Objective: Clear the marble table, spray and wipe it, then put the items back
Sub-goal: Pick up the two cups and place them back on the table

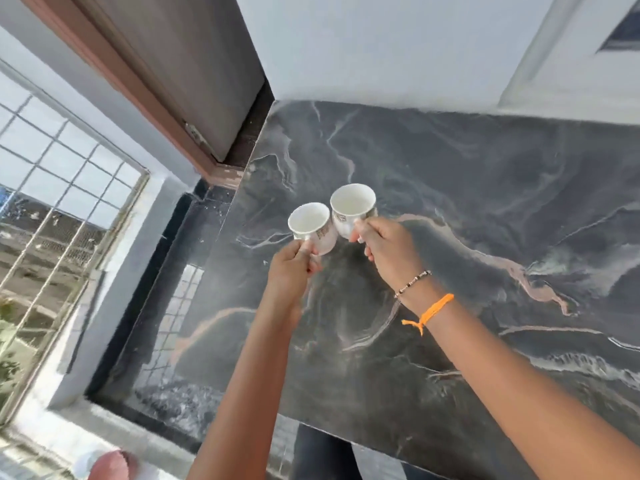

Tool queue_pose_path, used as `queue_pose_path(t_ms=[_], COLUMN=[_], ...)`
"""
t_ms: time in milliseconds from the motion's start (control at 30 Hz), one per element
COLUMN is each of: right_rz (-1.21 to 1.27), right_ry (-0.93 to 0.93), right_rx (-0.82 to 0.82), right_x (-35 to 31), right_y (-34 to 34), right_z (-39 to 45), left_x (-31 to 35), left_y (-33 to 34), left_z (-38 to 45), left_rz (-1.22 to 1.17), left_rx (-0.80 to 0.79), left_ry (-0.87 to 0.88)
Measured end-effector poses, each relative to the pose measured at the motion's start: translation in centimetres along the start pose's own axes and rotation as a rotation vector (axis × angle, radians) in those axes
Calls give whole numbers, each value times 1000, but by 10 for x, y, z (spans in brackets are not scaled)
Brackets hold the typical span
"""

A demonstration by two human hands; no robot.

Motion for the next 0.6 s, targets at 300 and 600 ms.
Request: queue_pose_path(t_ms=[300,600], right_rz=[-23,-84], right_ry=[72,56], right_rx=[308,442], right_x=[-23,-36], right_y=[113,164], right_z=[84,150], left_x=[35,61], left_y=[2,20], left_z=[168,257], left_rz=[35,13], left_rx=[-230,-298], left_ry=[79,111])
Point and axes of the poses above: each hand's wrist, its own z-axis towards the middle knuckle, its own y-axis out of the palm, x = y × z, the point moved 2 cm from there along z, towards the middle knuckle, and after that the axes turned 15 degrees about x, right-handed, at the moved point
